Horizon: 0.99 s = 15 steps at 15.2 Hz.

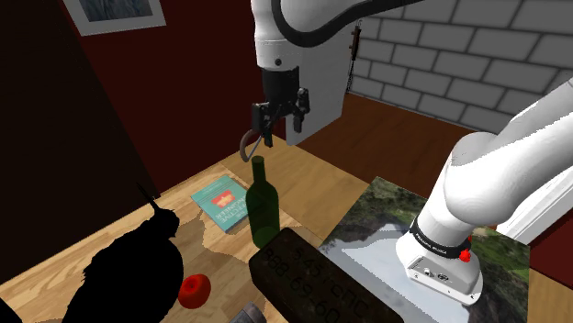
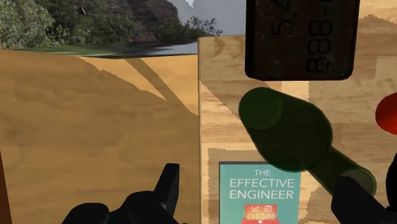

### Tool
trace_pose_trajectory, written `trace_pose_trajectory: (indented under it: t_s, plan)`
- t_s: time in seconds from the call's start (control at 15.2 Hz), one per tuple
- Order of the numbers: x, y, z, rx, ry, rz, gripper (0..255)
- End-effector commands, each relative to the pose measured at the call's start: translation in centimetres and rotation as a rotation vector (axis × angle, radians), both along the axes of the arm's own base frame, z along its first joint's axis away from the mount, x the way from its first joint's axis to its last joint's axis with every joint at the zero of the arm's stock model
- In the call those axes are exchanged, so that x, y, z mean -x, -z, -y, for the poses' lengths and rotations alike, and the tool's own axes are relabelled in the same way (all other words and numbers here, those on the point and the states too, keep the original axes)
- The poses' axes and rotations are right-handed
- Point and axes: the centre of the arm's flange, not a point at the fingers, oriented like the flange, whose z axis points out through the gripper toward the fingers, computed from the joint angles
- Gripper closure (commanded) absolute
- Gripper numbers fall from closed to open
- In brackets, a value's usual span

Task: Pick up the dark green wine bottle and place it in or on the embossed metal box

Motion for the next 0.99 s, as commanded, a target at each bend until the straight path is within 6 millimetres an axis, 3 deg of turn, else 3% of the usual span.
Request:
trace_pose_trajectory:
  t_s: [0.0,0.26,0.73,0.92]
  plan:
    - [-1.0,0.6,-2.5,0.006,-0.008,-0.005,0]
    - [-2.6,2.0,-7.5,0.020,-0.024,-0.014,0]
    - [-2.4,5.7,-7.5,0.020,-0.024,-0.014,0]
    - [-2.3,6.0,-7.5,0.020,-0.024,-0.014,0]
